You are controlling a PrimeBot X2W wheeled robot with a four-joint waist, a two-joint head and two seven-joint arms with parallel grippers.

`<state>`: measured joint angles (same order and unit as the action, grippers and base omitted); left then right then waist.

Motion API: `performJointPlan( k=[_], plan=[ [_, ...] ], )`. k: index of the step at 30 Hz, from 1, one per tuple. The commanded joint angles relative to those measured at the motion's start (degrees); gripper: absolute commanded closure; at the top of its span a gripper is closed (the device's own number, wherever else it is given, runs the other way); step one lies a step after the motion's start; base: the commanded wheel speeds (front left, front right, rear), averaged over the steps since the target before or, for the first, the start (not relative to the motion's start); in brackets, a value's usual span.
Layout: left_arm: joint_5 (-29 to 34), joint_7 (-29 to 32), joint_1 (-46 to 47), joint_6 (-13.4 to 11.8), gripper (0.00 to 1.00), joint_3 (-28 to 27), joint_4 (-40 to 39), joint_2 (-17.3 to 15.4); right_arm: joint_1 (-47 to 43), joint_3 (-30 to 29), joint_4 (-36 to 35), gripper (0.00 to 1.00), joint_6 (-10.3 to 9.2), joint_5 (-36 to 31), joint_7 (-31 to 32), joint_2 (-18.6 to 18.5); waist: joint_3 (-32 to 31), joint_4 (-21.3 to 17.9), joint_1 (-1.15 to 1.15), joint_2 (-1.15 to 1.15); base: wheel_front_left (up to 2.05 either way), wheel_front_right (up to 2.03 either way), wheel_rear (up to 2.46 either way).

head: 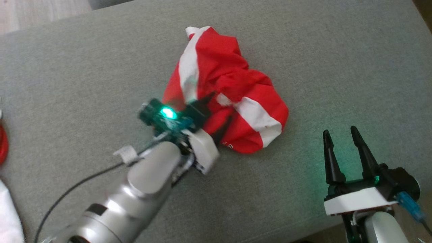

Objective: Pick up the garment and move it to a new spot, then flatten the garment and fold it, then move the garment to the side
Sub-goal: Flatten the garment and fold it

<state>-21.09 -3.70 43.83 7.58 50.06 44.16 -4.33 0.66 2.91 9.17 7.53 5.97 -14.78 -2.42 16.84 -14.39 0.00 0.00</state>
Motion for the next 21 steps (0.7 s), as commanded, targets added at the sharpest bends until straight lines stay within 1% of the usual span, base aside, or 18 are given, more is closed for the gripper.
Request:
performJointPlan(
  k=[1,4,5,6,8,12,14,18,20,21],
  plan=[
    [-1.50,-0.37,1.85,-0.10,0.00,1.15,-3.27,-0.49,0.85,0.80,-1.21,0.00,-0.04,0.02,-0.22,-0.45,-0.28,0.44,0.00,0.00,0.00,0.00,0.00],
    [-6.81,1.62,-0.06,-0.09,0.03,8.09,-8.16,-0.83,0.83,0.77,-0.92,0.00,-0.04,0.14,-0.22,-0.45,-0.49,1.10,0.00,0.00,0.00,0.00,0.00],
    [-8.44,2.16,-0.37,-0.09,0.03,10.10,-9.98,-1.39,0.88,0.84,-0.77,0.00,-0.04,0.14,-0.22,-0.45,-0.52,1.33,0.00,0.00,0.00,0.00,0.00],
    [-9.44,2.06,-0.34,-0.09,0.00,11.34,-11.58,-2.12,0.97,0.85,-0.61,0.00,-0.04,0.14,-0.22,-0.45,-0.52,1.55,0.00,0.00,0.00,0.00,0.00],
    [-9.02,0.46,0.32,-0.17,0.00,11.96,-13.55,-3.41,1.24,0.73,-0.33,0.00,-0.04,0.21,-0.22,-0.45,-0.55,2.01,0.00,0.00,0.00,0.00,0.00],
    [-5.02,-1.80,1.37,-3.15,0.00,13.16,-16.16,-4.28,1.64,0.73,0.30,0.00,-0.04,0.36,-0.22,-0.45,-0.72,2.60,0.00,0.00,0.00,0.00,0.00],
    [-3.83,-0.90,1.17,-4.20,0.00,14.32,-17.96,-4.42,1.82,0.67,0.75,0.00,-0.04,0.45,-0.22,-0.45,-0.88,2.80,0.00,0.00,0.00,0.00,0.00],
    [-6.29,2.56,-0.84,-2.40,0.00,16.35,-21.34,-4.64,1.89,0.74,0.84,0.00,-0.04,0.56,-0.22,-0.45,-0.78,2.85,0.00,0.00,0.00,0.00,0.00],
    [-6.71,4.37,-1.41,-2.20,0.00,17.20,-22.15,-5.37,1.98,0.66,0.78,0.00,-0.04,0.75,-0.22,-0.45,-0.53,2.94,0.00,0.00,0.00,0.00,0.00],
    [-6.45,4.64,-1.40,-2.71,0.00,17.22,-22.16,-5.79,2.06,0.66,0.77,0.00,-0.04,0.85,-0.22,-0.45,-0.38,2.95,0.00,0.00,0.00,0.00,0.00]
  ],
)
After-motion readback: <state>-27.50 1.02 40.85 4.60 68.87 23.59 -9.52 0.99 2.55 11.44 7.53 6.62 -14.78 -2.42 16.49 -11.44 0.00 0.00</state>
